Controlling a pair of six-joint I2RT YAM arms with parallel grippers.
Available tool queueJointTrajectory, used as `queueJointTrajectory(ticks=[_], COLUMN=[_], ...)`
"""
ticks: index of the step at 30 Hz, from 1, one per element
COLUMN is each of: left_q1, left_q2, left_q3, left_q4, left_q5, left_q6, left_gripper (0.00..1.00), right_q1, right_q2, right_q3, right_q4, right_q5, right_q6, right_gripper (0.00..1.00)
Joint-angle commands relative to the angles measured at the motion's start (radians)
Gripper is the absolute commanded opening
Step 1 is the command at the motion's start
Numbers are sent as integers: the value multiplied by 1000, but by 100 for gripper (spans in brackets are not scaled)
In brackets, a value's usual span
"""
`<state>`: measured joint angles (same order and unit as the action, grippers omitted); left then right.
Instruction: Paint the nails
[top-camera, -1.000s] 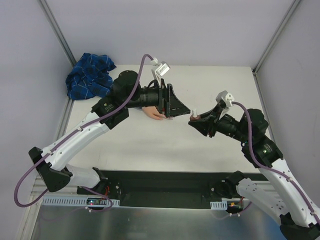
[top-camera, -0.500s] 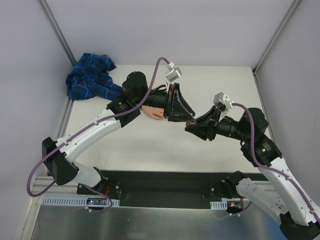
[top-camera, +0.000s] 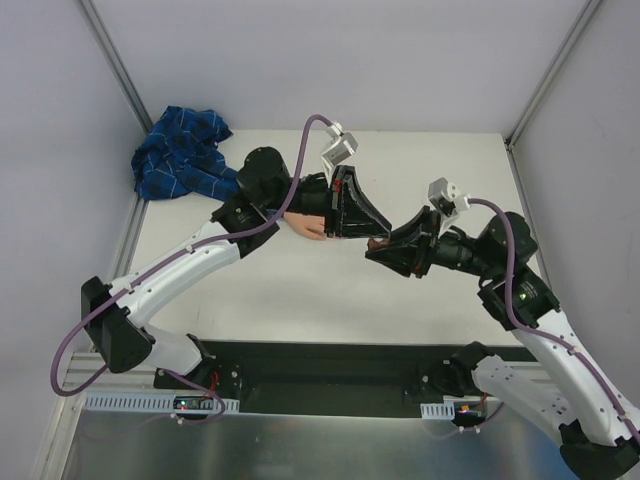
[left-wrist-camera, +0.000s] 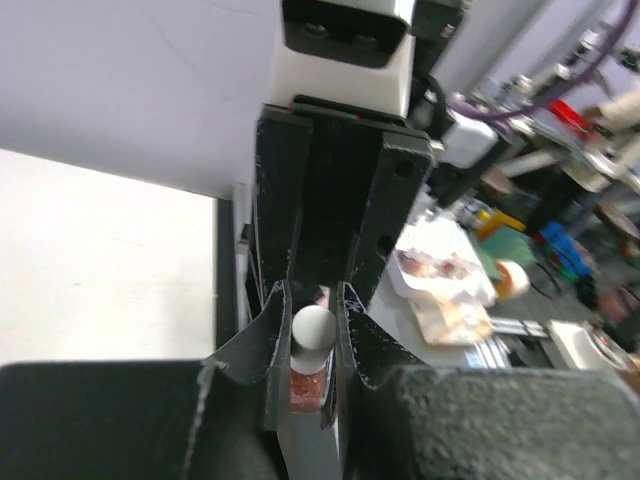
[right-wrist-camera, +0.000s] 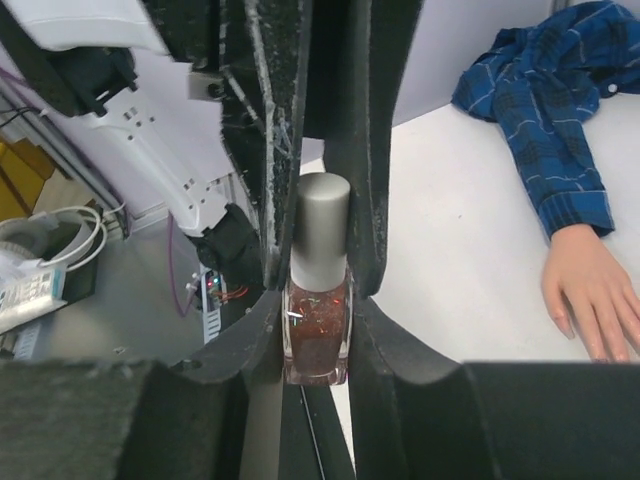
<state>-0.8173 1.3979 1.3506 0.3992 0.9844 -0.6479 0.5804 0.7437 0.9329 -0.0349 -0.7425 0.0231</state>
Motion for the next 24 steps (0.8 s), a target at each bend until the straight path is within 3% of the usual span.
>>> queueJointTrajectory(ticks=[1,3,4,5,7,12,18,19,22,23,24], left_q1=[-46,-132,-161,-211,-244,-246,-246,-244,-244,-243,-238], left_q2=[-97,-103,-97,-86,-62,-51,-46,-45,-53,-59,-68], left_q3=[30,62,102,122,137,148,154,160,162,160,165], left_q4=[-233,-454,-512,-552,-598,-603,-596,-588,-539,-530,-528], left_q5=[-284,-705,-842,-1038,-1172,-1279,-1254,-1212,-1126,-1068,-1028], left_q6=[105,145,124,70,21,-85,-104,-90,23,84,118], left_gripper=[0,0,0,0,0,0,0,25,74,99,99], right_q1=[19,192,417,521,655,656,561,520,422,391,360], right_q2=[8,19,25,57,120,209,161,154,140,135,129], right_q3=[50,67,57,38,46,66,75,86,119,125,130], right_q4=[-5,-75,-56,63,156,188,67,40,-78,-120,-131], right_q5=[290,586,1028,1216,1478,1438,1166,1066,831,765,688], right_q6=[-84,-263,-350,-438,-613,-614,-491,-476,-424,-401,-362], right_gripper=[0,1,0,0,0,0,0,0,0,0,0])
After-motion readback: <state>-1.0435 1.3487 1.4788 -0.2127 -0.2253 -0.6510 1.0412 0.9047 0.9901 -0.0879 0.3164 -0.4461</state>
